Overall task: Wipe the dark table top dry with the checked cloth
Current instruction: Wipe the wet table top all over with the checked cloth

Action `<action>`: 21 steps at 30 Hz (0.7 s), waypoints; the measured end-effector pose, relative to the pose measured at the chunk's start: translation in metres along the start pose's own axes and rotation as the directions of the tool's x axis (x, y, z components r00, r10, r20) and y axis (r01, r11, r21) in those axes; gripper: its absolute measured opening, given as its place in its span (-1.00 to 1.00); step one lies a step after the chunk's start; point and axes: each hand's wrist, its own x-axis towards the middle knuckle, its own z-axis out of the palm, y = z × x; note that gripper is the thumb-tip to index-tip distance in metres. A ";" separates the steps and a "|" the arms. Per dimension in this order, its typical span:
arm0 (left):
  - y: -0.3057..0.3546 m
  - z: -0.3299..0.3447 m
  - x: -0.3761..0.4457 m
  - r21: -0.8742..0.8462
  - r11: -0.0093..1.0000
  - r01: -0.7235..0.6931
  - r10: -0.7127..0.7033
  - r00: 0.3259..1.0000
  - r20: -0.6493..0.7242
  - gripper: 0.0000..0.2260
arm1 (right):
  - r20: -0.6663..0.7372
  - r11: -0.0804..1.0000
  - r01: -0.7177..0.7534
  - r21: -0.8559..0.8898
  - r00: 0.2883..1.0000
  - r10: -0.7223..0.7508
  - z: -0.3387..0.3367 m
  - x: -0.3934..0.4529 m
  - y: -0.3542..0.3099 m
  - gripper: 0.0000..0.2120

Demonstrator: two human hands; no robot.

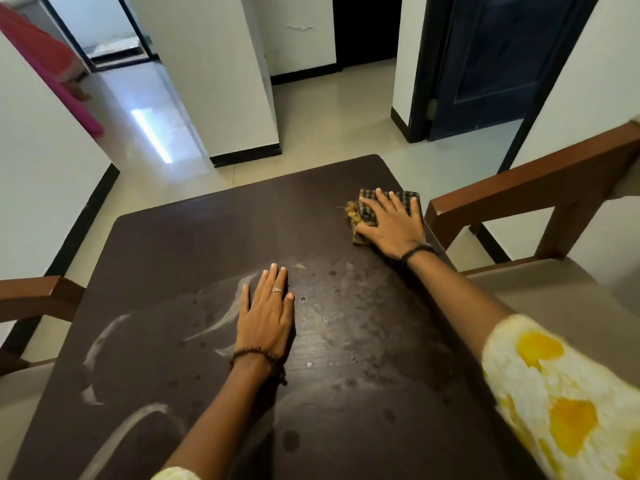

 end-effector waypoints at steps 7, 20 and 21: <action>0.002 -0.002 -0.001 -0.037 0.999 0.013 -0.013 1.000 -0.012 -0.58 | -0.030 0.995 0.073 -0.063 0.997 -0.075 0.003 -0.049 0.017 -0.41; 0.006 -0.006 0.000 -0.081 0.996 0.042 -0.042 0.999 -0.004 -0.58 | 0.045 0.997 0.082 -0.002 0.996 -0.082 -0.008 -0.031 0.024 -0.38; 0.006 -0.006 -0.001 -0.084 0.996 0.043 -0.044 0.999 -0.004 -0.58 | 0.035 0.995 0.097 -0.010 0.995 -0.097 -0.009 -0.050 0.028 -0.37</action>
